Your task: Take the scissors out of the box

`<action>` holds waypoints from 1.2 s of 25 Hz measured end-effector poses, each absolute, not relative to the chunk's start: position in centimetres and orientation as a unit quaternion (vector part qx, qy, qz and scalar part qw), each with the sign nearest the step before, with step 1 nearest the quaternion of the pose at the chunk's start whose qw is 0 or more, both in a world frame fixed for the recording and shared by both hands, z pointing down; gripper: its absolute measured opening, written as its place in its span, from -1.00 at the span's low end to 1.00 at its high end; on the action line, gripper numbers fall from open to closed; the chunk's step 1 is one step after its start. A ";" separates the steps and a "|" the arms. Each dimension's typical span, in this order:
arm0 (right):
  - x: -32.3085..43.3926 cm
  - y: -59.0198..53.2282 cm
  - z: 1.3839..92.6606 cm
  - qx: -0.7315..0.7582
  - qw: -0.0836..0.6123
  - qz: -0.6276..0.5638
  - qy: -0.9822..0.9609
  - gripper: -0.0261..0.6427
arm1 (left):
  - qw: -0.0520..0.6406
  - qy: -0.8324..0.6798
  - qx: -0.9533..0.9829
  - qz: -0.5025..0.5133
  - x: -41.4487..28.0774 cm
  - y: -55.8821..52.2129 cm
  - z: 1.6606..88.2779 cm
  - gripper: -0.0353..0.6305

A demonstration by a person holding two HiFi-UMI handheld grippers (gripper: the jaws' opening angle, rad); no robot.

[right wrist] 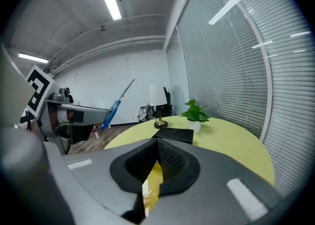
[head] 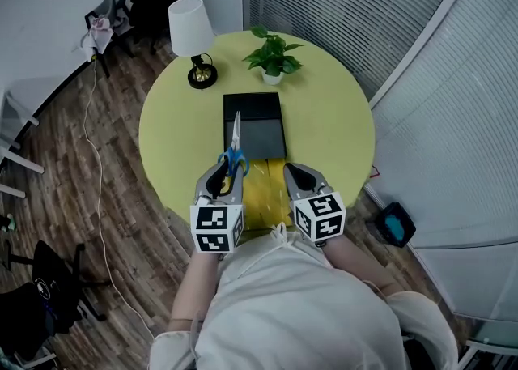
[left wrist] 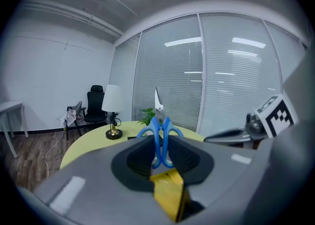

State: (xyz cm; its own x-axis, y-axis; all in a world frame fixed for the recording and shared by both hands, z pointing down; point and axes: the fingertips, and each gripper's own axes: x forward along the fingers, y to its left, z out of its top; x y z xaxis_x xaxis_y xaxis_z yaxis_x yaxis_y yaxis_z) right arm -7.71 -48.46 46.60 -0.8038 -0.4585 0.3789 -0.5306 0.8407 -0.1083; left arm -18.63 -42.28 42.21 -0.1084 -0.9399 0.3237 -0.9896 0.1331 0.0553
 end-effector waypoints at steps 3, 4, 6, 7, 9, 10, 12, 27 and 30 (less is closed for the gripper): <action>-7.8 -48.4 46.2 0.260 0.166 0.095 -0.947 -0.93 | 0.143 -0.739 0.652 0.090 -18.6 -42.3 42.5 -0.63; -7.8 -48.4 46.1 0.260 0.165 0.092 -0.947 -0.93 | 0.144 -0.739 0.652 0.090 -18.6 -42.4 42.5 -0.63; -7.9 -48.4 46.0 0.258 0.166 0.087 -0.948 -0.93 | 0.144 -0.740 0.651 0.091 -18.6 -42.4 42.6 -0.63; -8.0 -48.3 45.9 0.257 0.167 0.087 -0.948 -0.93 | 0.145 -0.740 0.650 0.092 -18.7 -42.4 42.6 -0.62; -8.1 -48.3 46.0 0.255 0.168 0.088 -0.948 -0.93 | 0.148 -0.740 0.650 0.093 -18.7 -42.4 42.7 -0.63; -8.2 -48.3 46.0 0.254 0.168 0.089 -0.948 -0.93 | 0.149 -0.739 0.650 0.094 -18.6 -42.4 42.8 -0.63; -8.4 -48.2 46.2 0.253 0.169 0.092 -0.948 -0.92 | 0.150 -0.738 0.651 0.095 -18.6 -42.5 43.0 -0.62; -9.3 -48.4 47.4 0.243 0.182 0.102 -0.947 -0.93 | 0.158 -0.737 0.650 0.098 -18.8 -43.1 44.1 -0.62; -9.5 -48.7 47.4 0.241 0.182 0.101 -0.948 -0.93 | 0.155 -0.737 0.651 0.097 -18.9 -43.6 44.1 -0.62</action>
